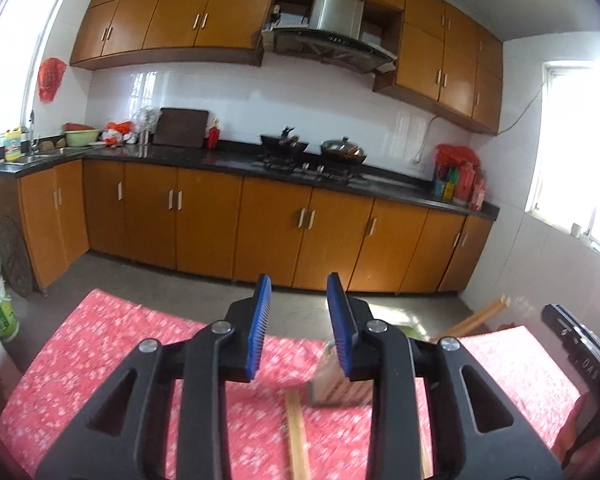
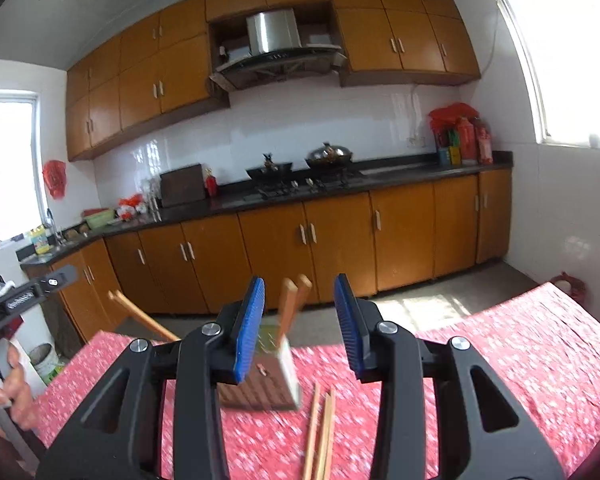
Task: Organize utensils
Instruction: 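Open both tools to drop the chopsticks into the holder, then grasp a third chopstick with the right tool while the left tool grasps one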
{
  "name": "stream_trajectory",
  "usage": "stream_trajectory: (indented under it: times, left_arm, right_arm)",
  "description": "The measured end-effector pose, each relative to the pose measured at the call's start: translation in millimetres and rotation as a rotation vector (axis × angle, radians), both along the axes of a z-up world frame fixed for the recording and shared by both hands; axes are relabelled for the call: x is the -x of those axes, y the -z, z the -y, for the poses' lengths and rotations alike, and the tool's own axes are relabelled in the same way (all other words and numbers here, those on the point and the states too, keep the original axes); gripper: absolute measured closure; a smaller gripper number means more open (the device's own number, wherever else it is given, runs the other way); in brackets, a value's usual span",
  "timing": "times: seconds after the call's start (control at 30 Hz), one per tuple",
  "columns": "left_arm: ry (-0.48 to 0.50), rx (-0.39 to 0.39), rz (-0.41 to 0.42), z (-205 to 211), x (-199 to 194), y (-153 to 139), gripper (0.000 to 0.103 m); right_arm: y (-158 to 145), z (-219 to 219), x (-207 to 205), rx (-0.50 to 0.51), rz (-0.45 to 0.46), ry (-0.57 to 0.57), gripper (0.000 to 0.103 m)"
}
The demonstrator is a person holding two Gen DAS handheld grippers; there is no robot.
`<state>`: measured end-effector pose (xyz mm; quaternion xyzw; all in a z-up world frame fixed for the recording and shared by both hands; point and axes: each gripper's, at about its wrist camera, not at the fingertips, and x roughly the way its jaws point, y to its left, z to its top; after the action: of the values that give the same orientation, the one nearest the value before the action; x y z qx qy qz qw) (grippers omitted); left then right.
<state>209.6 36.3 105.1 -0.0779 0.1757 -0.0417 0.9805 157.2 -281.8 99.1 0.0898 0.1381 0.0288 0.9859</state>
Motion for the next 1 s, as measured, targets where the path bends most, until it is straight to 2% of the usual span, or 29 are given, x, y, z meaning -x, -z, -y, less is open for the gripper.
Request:
stream_trajectory:
  times: [0.13, 0.2, 0.33, 0.43, 0.6, 0.73, 0.8, 1.0]
  left_arm:
    - [-0.026, -0.061, -0.128, -21.6, 11.2, 51.2, 0.067]
    - [-0.03, -0.08, -0.215, -30.0, 11.4, 85.7, 0.067]
    - [-0.029, -0.097, -0.346, -37.8, 12.8, 137.1, 0.067]
    - [-0.016, -0.081, -0.419, -40.0, 13.8, 164.5, 0.067]
    - [0.004, -0.055, -0.461, -35.1, 20.8, 184.9, 0.067]
    - [0.031, -0.053, -0.47, -26.4, 23.4, 187.7, 0.067]
    - [0.051, -0.042, -0.476, -21.8, 21.4, 187.7, 0.067]
    - [0.146, 0.0, -0.511, -2.5, 18.5, 195.5, 0.068]
  right_arm:
    - [45.9, 15.9, 1.1, 0.001, -0.165, 0.029, 0.065]
    - [83.5, 17.9, -5.7, 0.001, -0.299, 0.008, 0.066]
    - [145.2, 5.3, -16.2, 0.013, -0.491, -0.046, 0.082]
    - [173.6, -5.9, -22.1, -0.016, -0.566, -0.082, 0.086]
    - [191.1, -21.3, -30.1, -0.002, -0.616, -0.095, 0.088]
    - [196.9, -25.7, -28.3, 0.013, -0.62, -0.101, 0.089]
    - [198.9, -25.9, -29.4, 0.039, -0.626, -0.096, 0.095]
    - [202.1, -7.8, -34.0, 0.052, -0.618, 0.019, 0.096]
